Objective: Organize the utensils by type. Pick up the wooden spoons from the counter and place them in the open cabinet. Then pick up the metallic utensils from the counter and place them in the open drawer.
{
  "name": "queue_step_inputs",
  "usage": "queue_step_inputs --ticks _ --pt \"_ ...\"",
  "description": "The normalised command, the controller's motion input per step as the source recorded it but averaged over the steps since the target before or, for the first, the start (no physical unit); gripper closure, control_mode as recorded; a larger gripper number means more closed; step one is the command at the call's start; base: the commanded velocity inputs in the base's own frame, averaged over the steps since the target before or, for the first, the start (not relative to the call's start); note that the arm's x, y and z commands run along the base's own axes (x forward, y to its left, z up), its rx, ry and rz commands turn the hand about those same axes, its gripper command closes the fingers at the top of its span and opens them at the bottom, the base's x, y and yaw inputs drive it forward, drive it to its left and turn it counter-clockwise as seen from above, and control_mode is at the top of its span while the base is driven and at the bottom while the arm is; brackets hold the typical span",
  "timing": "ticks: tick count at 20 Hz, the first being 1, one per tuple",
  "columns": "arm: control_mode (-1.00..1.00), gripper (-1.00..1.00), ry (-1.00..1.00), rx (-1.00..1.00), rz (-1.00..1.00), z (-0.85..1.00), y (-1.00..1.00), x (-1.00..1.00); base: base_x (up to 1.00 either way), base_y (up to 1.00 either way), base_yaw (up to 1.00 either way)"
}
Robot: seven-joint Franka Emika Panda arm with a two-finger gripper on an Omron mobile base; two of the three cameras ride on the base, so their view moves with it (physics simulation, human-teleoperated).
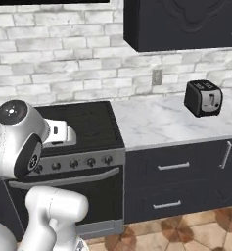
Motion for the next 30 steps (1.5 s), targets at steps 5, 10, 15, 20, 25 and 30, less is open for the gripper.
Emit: queue_step_inputs --ticks 5,10,15,20,25,30 --pt "1.0 -1.0 0.0 0.0 0.0 0.0 0.0 0.0 0.62 -0.7 0.0" --pt "1.0 -1.0 0.0 0.0 0.0 0.0 0.0 0.0 0.5 -0.62 -0.15" --pt "1.0 -1.0 0.0 0.0 0.0 0.0 0.0 0.0 0.05 -0.4 -0.83" --pt "1.0 -1.0 0.0 0.0 0.0 0.0 0.0 0.0 0.0 -0.28 -0.98" --pt "1.0 -1.0 0.0 0.0 0.0 0.0 0.0 0.0 0.01 -0.24 -0.98" --pt "1.0 -1.0 0.0 0.0 0.0 0.0 0.0 0.0 0.55 -0.03 -0.52"
